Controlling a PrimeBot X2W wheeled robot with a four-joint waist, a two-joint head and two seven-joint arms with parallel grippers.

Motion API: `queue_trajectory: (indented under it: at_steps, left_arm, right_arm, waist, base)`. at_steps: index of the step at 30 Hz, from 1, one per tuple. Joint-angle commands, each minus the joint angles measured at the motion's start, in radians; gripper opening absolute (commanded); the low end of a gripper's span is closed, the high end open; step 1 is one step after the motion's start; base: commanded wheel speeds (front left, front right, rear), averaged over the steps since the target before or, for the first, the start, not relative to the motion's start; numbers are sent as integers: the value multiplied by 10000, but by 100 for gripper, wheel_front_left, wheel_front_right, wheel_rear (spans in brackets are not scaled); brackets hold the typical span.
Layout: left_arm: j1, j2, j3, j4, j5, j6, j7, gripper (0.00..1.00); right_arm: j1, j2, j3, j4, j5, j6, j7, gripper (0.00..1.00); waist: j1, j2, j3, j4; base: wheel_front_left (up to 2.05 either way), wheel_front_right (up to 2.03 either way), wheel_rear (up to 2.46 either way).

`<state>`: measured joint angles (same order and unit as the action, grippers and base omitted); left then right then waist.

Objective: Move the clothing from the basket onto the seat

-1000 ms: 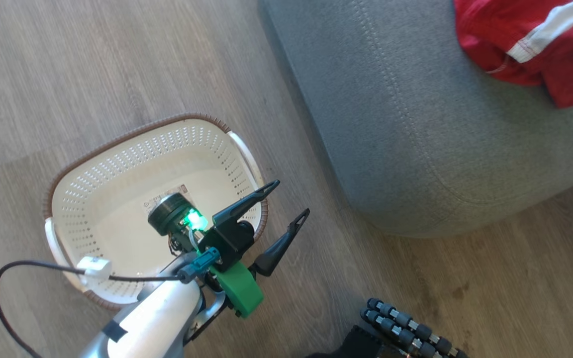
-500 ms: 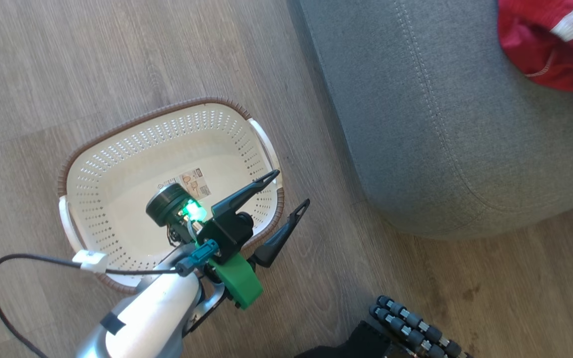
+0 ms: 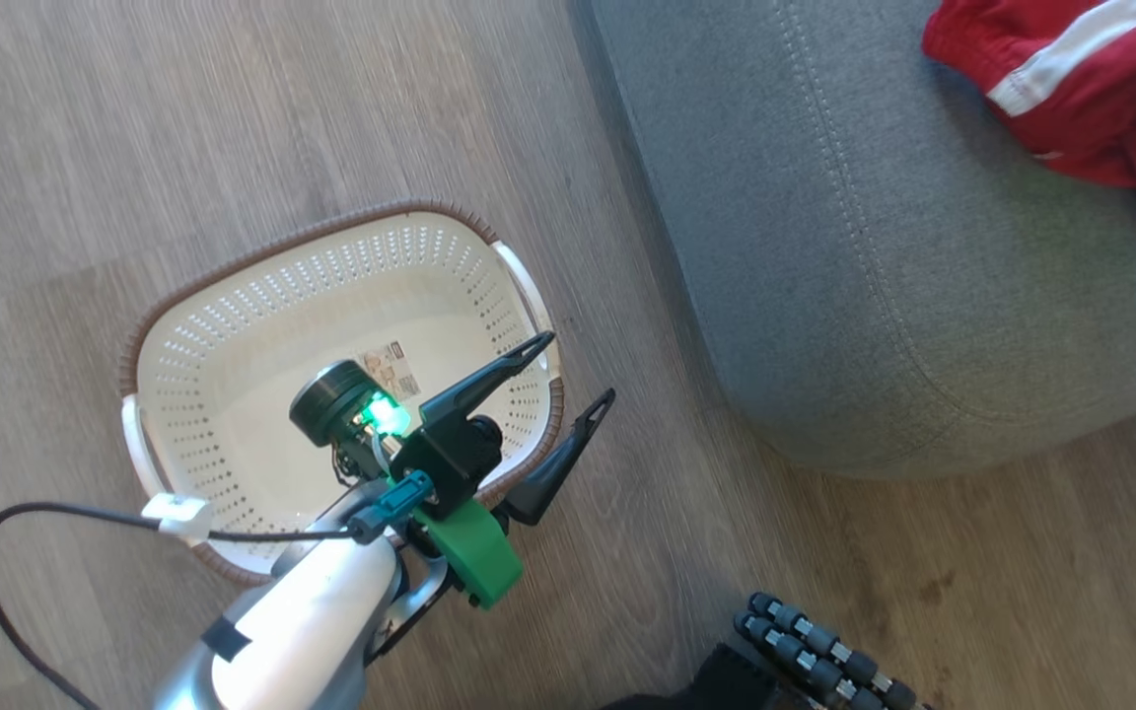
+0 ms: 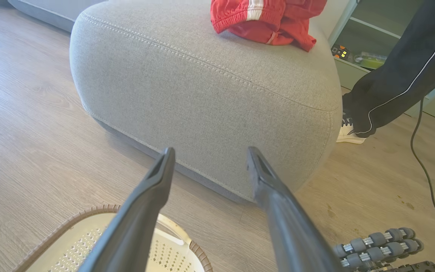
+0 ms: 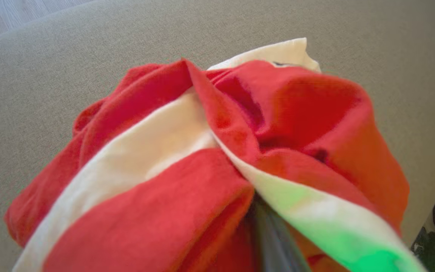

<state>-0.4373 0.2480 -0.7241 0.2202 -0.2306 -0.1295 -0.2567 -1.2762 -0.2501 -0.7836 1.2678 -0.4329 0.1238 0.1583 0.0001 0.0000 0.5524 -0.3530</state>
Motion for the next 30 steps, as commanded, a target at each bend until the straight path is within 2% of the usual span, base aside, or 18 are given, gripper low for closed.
queue_trajectory:
  at_steps: [1,9,17,23,24,30]
  left_arm:
    - [-77,-65,257,-260,-82,-12,-51,100]
    - [231,-324,399,-181,-144,-12,-51,100]
    - [537,-562,442,-126,-151,-12,-51,100]
    - [840,-867,500,-76,-200,-12,-51,100]
    - [935,-970,510,-65,-216,-12,-51,100]
    - [1143,-1243,582,-102,-291,-12,-51,100]
  right_arm:
    - [-29,-104,81,-249,-81,69,73,100]
    - [67,-217,575,28,-320,69,741,100]
    - [218,-371,1866,209,-356,69,1442,100]
    - [421,-272,3090,226,271,69,2398,100]
    - [375,-293,3568,227,593,69,2613,100]
    - [170,-415,5221,228,1783,69,2903,100]
  waist:
    - [-1,0,-91,0]
    - [-1,0,-788,-161]
    - [-1,0,-1521,-416]
    - [-1,0,-2187,-542]
    - [-1,0,-2400,-558]
    - [-1,0,-2966,-497]
  base:
    - [0,0,0]
    - [0,0,0]
    - [0,0,0]
    - [0,0,0]
    - [0,0,0]
    - [0,0,0]
